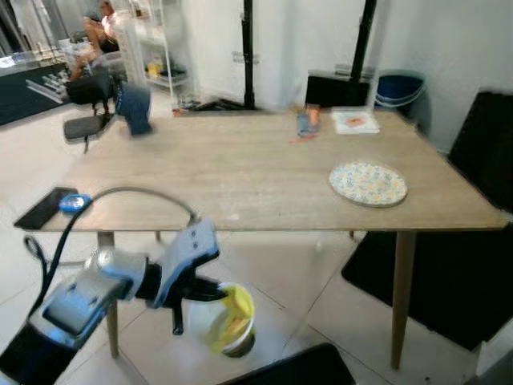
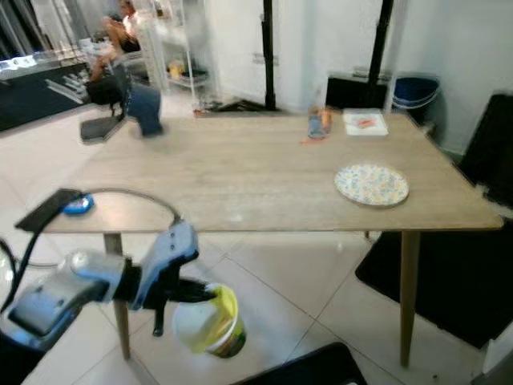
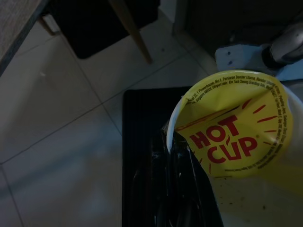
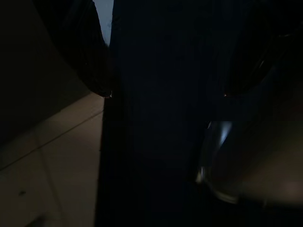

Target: Restocking fridge

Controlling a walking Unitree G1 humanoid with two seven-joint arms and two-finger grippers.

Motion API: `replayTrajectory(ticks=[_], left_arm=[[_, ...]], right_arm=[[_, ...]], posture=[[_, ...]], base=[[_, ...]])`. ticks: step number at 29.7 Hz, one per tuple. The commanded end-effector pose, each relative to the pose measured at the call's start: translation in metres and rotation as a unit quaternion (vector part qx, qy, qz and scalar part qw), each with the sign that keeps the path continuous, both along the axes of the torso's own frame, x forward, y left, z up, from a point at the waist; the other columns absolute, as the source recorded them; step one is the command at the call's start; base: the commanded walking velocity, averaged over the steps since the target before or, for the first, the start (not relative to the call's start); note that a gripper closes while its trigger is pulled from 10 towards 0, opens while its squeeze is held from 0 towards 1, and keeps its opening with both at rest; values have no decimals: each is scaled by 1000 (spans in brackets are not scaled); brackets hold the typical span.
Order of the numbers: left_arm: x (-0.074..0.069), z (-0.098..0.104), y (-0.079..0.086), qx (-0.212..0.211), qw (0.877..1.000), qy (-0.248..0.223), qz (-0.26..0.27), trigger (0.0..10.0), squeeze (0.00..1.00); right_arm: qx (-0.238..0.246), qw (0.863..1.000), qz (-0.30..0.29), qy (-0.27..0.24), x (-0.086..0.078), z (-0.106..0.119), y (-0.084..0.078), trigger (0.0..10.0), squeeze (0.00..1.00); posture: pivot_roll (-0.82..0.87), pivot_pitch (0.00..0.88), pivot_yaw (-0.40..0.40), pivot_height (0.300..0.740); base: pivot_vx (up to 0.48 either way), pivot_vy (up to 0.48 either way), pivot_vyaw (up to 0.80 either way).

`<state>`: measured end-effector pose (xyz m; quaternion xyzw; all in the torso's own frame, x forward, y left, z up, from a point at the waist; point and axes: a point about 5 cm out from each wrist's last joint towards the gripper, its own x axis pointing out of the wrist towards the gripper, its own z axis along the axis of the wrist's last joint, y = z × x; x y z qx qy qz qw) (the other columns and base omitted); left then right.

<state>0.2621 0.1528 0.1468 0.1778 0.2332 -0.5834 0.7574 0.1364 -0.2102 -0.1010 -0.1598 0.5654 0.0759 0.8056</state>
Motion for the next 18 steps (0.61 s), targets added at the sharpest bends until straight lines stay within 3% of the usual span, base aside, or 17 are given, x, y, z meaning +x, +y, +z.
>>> replayTrajectory(ticks=[1, 2, 4, 5, 8, 9, 10, 11, 14, 18], left_arm=[[0, -28, 1, 20, 999, 24, 29, 10000, 0], [0, -28, 1, 20, 999, 24, 29, 10000, 0], [0, -52, 5, 36, 996, 44, 61, 10000, 0], [0, -52, 5, 36, 996, 44, 61, 10000, 0], [0, -88, 14, 57, 987, 72, 128, 10000, 0], [0, -88, 14, 57, 987, 72, 128, 10000, 0], [0, -110, 23, 75, 978, 80, 177, 10000, 0], [0, -118, 26, 79, 974, 81, 198, 10000, 0], [4, -131, 32, 82, 962, 67, 254, 10000, 0], [3, -150, 45, 82, 932, 60, 348, 10000, 0]], right_arm=[[11, 1000, 2, 3, -3, -2, 6, 10000, 0], [11, 1000, 2, 3, -3, -2, 6, 10000, 0], [11, 1000, 1, 4, -3, -2, 6, 10000, 0], [11, 1000, 1, 4, -3, -2, 6, 10000, 0], [11, 1000, 1, 4, -4, -2, 5, 10000, 0], [11, 1000, 1, 4, -4, -2, 5, 10000, 0], [11, 1000, 2, 4, -4, -2, 5, 10000, 0], [11, 1000, 2, 4, -4, -2, 5, 10000, 0], [10, 1000, 2, 4, -4, -2, 5, 10000, 0], [11, 1000, 2, 4, -4, -2, 5, 10000, 0]], posture=[[-13, 5, 16, 740], [-13, 5, 16, 740], [-14, 5, 16, 740], [-14, 5, 16, 740], [-14, 5, 15, 740], [-14, 5, 15, 740], [-14, 5, 15, 740], [-14, 5, 15, 740], [-13, 6, 13, 740], [-15, 7, 14, 740]], base=[[0, 0, 0], [0, 0, 0], [0, 0, 0], [0, 0, 0], [0, 0, 0], [0, 0, 0], [0, 0, 0], [0, 0, 0], [0, 0, 0], [0, 0, 0]])
